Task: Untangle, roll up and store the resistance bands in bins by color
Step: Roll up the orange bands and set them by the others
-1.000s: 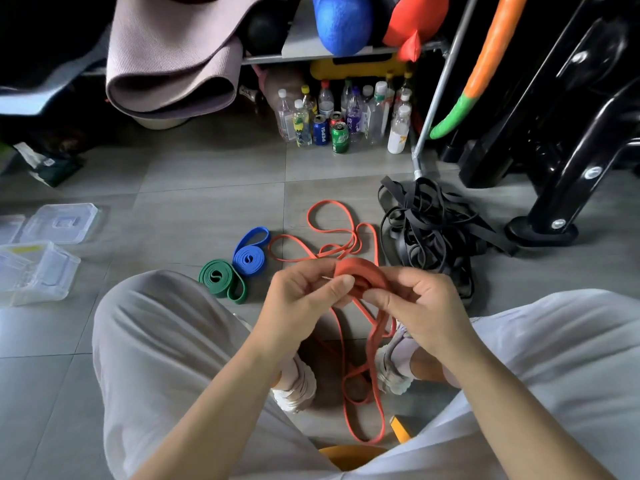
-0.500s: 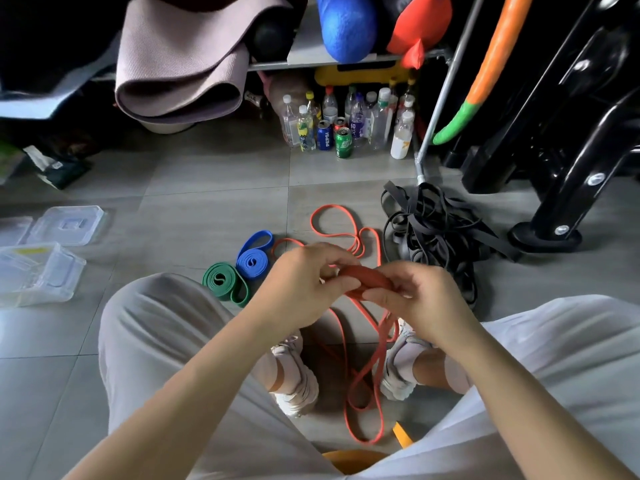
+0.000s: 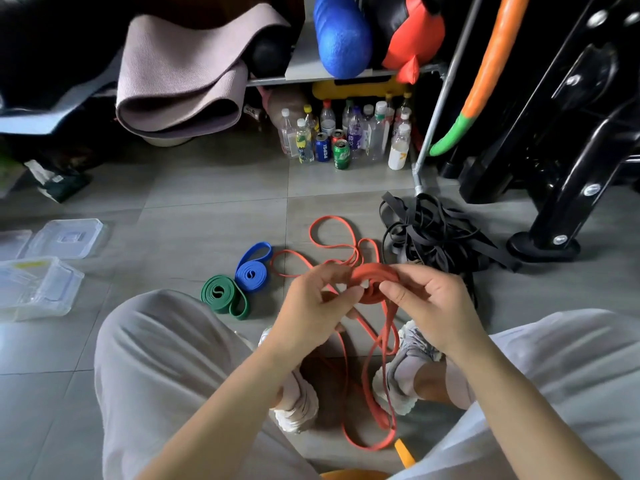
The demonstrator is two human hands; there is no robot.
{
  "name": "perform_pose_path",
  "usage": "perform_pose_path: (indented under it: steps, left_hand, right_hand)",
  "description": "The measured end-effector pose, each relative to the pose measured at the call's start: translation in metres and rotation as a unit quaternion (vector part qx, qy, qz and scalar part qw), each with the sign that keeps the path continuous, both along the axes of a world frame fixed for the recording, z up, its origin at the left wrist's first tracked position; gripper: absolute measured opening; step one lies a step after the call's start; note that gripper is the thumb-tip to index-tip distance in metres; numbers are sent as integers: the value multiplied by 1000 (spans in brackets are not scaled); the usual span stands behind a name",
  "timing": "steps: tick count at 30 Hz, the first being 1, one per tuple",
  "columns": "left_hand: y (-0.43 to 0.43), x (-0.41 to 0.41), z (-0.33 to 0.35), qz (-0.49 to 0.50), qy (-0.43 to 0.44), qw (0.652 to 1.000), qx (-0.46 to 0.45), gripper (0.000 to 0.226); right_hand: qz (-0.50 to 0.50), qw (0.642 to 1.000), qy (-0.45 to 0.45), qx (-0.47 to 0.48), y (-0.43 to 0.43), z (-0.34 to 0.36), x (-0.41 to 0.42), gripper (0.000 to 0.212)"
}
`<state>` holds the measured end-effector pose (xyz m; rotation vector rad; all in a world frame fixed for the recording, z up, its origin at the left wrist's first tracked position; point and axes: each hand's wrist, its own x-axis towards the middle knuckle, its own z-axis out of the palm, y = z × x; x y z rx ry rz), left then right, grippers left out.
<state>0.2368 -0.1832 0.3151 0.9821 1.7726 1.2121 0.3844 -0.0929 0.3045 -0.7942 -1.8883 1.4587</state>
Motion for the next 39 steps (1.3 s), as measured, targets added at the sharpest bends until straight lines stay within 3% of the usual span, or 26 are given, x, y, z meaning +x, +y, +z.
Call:
perform_pose_path:
  steps: [2, 4, 8, 10, 12, 15, 17, 19, 22, 24, 26, 28, 30, 32, 34, 36, 39]
  left_hand:
    - [0, -10, 4, -49, 232, 971, -16, 30]
    - [1, -11, 11, -102, 344, 933, -2, 38]
    - [11, -6, 26, -166, 439, 883, -8, 34]
    - [14, -10, 25, -163, 430, 888, 17, 27]
    - [13, -12, 25, -138, 408, 901, 50, 18]
    - [10, -15, 20, -73, 308, 947, 55, 15]
    - [7, -17, 14, -36, 179, 981, 61, 20]
    - [5, -17, 10, 13, 48, 995, 86, 21]
    - [-1, -8, 6, 63, -162, 978, 115, 29]
    - [-6, 1, 2, 78, -279, 951, 109, 23]
    - [-10, 4, -2, 82, -320, 939, 93, 17]
    - [-12, -2, -6, 65, -217, 972, 62, 18]
    - [-14, -14, -5, 21, -9, 999, 42, 27]
    - [-13, -22, 1, -38, 142, 989, 25, 34]
    - [-11, -25, 10, -85, 238, 968, -9, 27]
    - [-10, -26, 15, -86, 287, 954, -21, 20]
    - [-9, -26, 20, -44, 213, 976, 23, 16]
  right_hand:
    - [26, 995, -66, 67, 1, 0, 2, 28]
    - [44, 979, -117, 160, -1, 2, -1, 19]
    - [40, 969, -121, 210, -1, 4, -6, 29]
    - [16, 979, -107, 173, 1, 1, -3, 20]
    - [-3, 986, -100, 136, 3, 1, 1, 31]
    - [-2, 989, -104, 106, 4, 1, 4, 34]
    - [-5, 994, -85, 73, 3, -2, 2, 30]
    - [-14, 999, -39, 14, 0, -2, -3, 27]
    - [-11, 996, 46, -77, -7, -2, -10, 20]
    - [-24, 990, 87, -112, -9, -4, -13, 18]
    - [-26, 990, 89, -110, -11, -5, -13, 17]
    - [-11, 996, 46, -70, -10, -5, -10, 21]
    - [9, 999, 3, -31, -8, -5, -6, 28]
    - [27, 999, -37, 5, -8, -4, -6, 32]
    - [36, 996, -66, 48, -9, -2, -7, 34]
    - [35, 995, -67, 64, -10, 1, -8, 32]
    - [23, 999, -27, 2, -10, 5, -9, 23]
